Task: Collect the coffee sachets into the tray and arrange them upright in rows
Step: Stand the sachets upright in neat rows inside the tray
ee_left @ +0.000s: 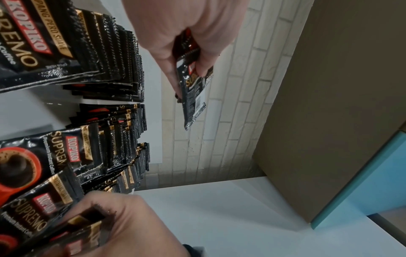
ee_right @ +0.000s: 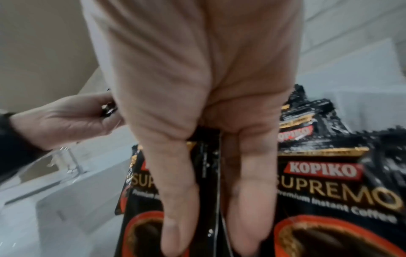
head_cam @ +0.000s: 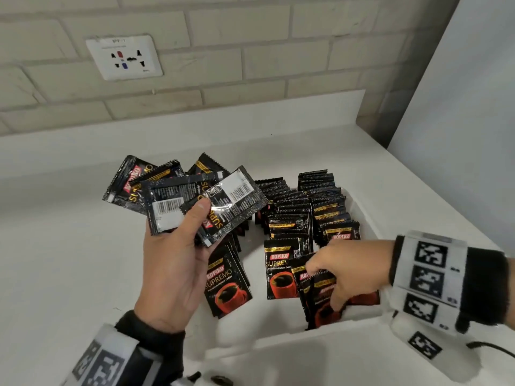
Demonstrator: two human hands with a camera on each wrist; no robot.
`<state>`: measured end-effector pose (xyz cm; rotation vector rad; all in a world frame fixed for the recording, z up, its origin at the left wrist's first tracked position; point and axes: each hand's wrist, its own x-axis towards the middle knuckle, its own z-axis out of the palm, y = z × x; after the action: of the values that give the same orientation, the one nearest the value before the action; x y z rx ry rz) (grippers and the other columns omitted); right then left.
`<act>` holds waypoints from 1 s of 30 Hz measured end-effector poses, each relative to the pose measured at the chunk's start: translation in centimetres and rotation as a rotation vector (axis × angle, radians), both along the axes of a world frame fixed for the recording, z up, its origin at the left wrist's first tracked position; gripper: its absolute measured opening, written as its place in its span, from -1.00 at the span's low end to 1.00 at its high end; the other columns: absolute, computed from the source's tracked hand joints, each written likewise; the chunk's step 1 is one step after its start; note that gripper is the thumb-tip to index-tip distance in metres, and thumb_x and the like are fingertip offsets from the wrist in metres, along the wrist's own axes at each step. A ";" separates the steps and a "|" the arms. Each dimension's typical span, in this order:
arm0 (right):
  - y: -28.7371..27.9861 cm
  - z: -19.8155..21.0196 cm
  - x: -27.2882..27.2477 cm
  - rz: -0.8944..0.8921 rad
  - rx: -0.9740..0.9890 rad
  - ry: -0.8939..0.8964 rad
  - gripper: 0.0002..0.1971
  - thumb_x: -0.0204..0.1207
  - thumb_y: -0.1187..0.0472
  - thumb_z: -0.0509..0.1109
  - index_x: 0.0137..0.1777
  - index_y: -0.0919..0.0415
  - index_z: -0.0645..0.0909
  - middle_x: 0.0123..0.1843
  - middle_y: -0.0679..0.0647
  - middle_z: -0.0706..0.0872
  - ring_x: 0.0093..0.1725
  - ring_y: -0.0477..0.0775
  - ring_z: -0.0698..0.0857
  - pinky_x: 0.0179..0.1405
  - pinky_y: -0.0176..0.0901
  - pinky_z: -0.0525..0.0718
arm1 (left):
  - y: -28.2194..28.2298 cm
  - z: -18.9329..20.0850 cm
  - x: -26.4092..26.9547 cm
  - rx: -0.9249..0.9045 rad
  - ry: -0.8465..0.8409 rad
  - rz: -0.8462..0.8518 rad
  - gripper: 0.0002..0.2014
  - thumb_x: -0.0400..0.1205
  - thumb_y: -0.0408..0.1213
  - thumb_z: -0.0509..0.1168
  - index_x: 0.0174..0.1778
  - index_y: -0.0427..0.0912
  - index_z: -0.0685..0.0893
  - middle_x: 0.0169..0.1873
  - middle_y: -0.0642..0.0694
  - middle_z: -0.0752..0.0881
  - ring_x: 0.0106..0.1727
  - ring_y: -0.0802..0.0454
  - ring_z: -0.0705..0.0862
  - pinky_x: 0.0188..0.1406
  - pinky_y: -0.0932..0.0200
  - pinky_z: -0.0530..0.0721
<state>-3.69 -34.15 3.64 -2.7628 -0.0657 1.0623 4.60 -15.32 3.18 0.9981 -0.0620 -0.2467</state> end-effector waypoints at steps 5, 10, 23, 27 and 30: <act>1.0 0.1 0.8 0.217 -0.216 -0.128 -0.55 0.40 -0.03 0.48 0.23 0.11 0.53 -0.39 -0.15 0.30 -0.44 -0.12 0.28 -0.52 -0.28 0.25 | -0.1 0.1 0.1 -0.001 -0.003 -0.005 -0.66 0.56 -0.50 0.27 0.19 -0.08 0.64 -0.13 0.01 0.83 -0.09 0.09 0.81 -0.23 0.13 0.79; 1.6 0.0 1.8 0.147 -0.237 -0.252 -0.69 0.42 -0.05 0.46 -0.24 0.08 0.40 -0.39 -0.13 0.37 -0.39 -0.04 0.42 -0.53 -0.26 0.29 | -0.2 0.1 0.2 -0.002 0.012 -0.007 -0.60 0.55 -0.49 0.28 0.29 -0.12 0.61 -0.03 -0.04 0.82 -0.03 0.05 0.80 -0.23 0.11 0.79; 1.0 -0.5 3.5 -0.024 -0.230 -0.436 -0.58 0.39 -0.19 0.39 0.10 0.06 0.50 -0.02 -0.04 0.67 -0.08 0.07 0.65 -0.30 -0.20 0.47 | 0.0 -0.6 0.3 0.008 0.071 -0.030 -0.63 0.53 -0.50 0.30 0.25 -0.15 0.63 -0.08 -0.08 0.83 -0.12 0.07 0.81 -0.32 0.14 0.78; 0.7 0.2 3.4 -0.017 -0.283 -0.490 -0.54 0.45 -0.18 0.34 0.21 0.08 0.48 -0.07 -0.02 0.64 -0.09 0.10 0.64 -0.31 -0.18 0.43 | 0.0 -0.9 0.3 0.019 0.082 -0.045 -0.65 0.53 -0.49 0.30 0.23 -0.16 0.64 -0.09 -0.09 0.83 -0.11 0.05 0.81 -0.22 0.08 0.80; 0.5 0.8 3.3 -0.011 -0.309 -0.538 -0.56 0.48 -0.16 0.31 0.24 0.08 0.42 0.05 0.03 0.65 -0.11 0.08 0.60 -0.22 -0.15 0.45 | -0.2 -1.0 0.3 0.020 0.093 -0.047 -0.69 0.55 -0.51 0.28 0.16 -0.12 0.65 -0.10 -0.09 0.83 -0.08 0.02 0.81 -0.17 0.03 0.80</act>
<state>-0.37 -33.67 4.44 -3.2445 0.0468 0.3173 4.95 -15.52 2.13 1.0045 0.0020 -0.3368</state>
